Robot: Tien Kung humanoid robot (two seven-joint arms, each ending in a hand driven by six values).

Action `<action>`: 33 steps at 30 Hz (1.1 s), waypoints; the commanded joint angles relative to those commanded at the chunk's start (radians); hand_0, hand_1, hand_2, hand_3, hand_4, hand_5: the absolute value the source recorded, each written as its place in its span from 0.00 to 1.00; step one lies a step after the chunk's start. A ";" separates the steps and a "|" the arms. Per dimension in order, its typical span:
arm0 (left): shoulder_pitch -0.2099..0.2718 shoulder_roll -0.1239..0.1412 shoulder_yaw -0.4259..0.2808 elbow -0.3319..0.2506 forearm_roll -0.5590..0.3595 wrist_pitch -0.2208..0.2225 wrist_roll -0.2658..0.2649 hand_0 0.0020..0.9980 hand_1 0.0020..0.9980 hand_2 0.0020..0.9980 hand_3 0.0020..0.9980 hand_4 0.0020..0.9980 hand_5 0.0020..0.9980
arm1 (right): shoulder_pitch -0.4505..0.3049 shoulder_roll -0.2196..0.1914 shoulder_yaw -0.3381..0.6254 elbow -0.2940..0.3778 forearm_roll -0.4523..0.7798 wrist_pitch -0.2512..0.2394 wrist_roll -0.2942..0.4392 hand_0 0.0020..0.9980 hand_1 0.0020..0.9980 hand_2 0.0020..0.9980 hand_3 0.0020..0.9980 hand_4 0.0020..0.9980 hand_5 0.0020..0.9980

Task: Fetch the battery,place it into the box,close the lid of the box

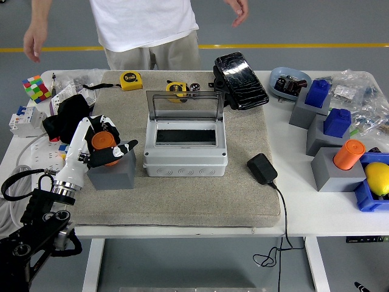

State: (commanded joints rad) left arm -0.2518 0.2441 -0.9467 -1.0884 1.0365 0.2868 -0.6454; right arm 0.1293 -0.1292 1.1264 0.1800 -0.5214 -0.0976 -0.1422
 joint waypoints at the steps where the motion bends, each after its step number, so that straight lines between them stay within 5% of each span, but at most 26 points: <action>1: -0.004 -0.001 0.000 -0.002 0.002 0.000 0.000 0.18 0.16 0.21 0.26 0.91 0.00 | 0.000 0.001 -0.001 0.000 0.001 -0.001 0.002 0.66 0.61 0.61 0.55 0.96 0.47; 9: -0.041 0.011 0.000 -0.055 0.073 -0.011 0.000 0.18 0.16 0.21 0.26 0.90 0.00 | 0.002 -0.005 -0.003 0.000 0.004 -0.003 0.003 0.66 0.60 0.60 0.55 0.96 0.47; 13: -0.070 0.026 0.011 -0.120 0.168 0.004 0.044 0.18 0.16 0.20 0.25 0.89 0.00 | 0.006 -0.010 -0.001 0.000 0.005 -0.003 0.003 0.66 0.61 0.60 0.55 0.96 0.47; 22: -0.164 0.046 0.112 -0.217 0.431 0.039 0.266 0.18 0.16 0.20 0.25 0.88 0.00 | 0.004 -0.003 0.001 0.000 0.005 -0.004 0.009 0.66 0.61 0.60 0.55 0.96 0.47; 28: -0.243 0.003 0.196 -0.170 0.630 0.044 0.416 0.17 0.16 0.21 0.25 0.89 0.00 | 0.005 0.001 -0.003 0.000 0.011 -0.004 0.012 0.66 0.61 0.60 0.55 0.96 0.47; 33: -0.322 -0.032 0.290 -0.101 0.706 0.044 0.502 0.17 0.16 0.21 0.26 0.94 0.00 | 0.004 -0.001 -0.005 0.000 0.012 -0.005 0.008 0.66 0.61 0.60 0.55 0.96 0.47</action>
State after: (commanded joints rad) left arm -0.5742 0.2120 -0.6566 -1.1893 1.7420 0.3312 -0.1438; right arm 0.1331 -0.1301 1.1212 0.1800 -0.5092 -0.1031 -0.1345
